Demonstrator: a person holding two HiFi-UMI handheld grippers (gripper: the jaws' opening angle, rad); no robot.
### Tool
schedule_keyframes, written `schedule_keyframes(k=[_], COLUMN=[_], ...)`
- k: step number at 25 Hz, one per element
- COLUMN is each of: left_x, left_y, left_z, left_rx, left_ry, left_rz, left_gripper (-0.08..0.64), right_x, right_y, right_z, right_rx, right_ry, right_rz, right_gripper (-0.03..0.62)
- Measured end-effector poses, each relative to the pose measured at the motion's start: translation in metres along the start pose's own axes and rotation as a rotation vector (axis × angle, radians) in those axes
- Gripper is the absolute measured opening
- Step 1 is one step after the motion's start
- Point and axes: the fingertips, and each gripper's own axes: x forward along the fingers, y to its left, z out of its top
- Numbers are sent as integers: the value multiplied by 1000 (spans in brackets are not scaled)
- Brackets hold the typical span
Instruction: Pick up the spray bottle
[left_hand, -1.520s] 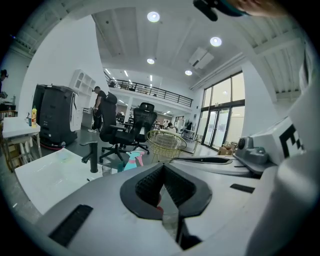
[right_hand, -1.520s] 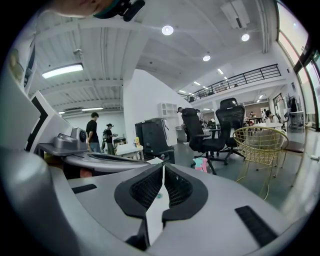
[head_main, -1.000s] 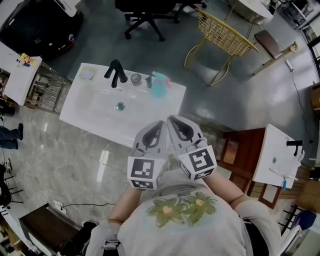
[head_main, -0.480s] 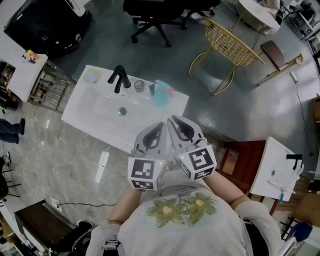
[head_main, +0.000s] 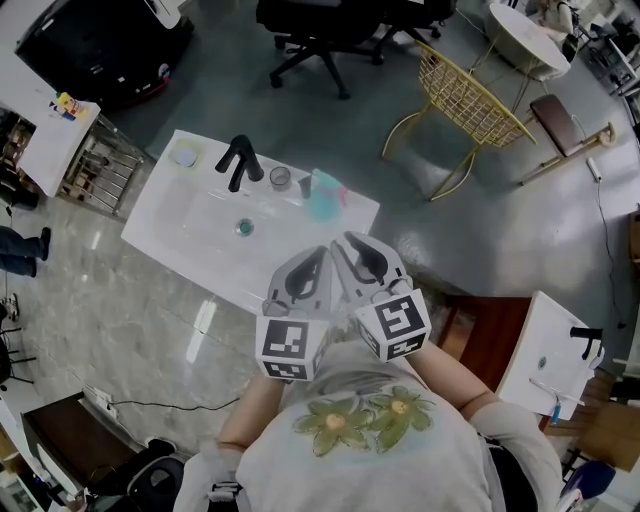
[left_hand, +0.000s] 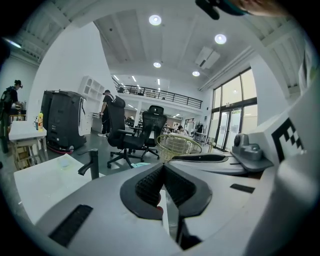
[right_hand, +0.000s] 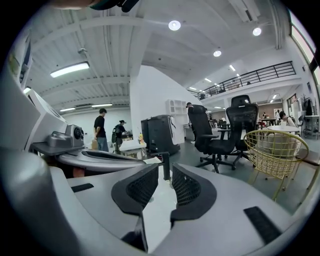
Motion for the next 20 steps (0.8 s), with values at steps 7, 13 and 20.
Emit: schedule_keyframes(k=[7,13,20], left_x=[11,20,30], left_y=[2,8,15], left_z=[-8,-7,-4], left_rx=[-20,-31,-26], left_ry=[3,4,9], left_rz=[26,42,61], left_gripper=[9,9,9], right_x=[6,17,29], right_y=[-13,-21,-32], right_z=[-5,-3,-7], right_rx=[-12,-6,0], right_ry=[18,26,41], right_rz=[14,27,36], right_gripper=[66,71,91])
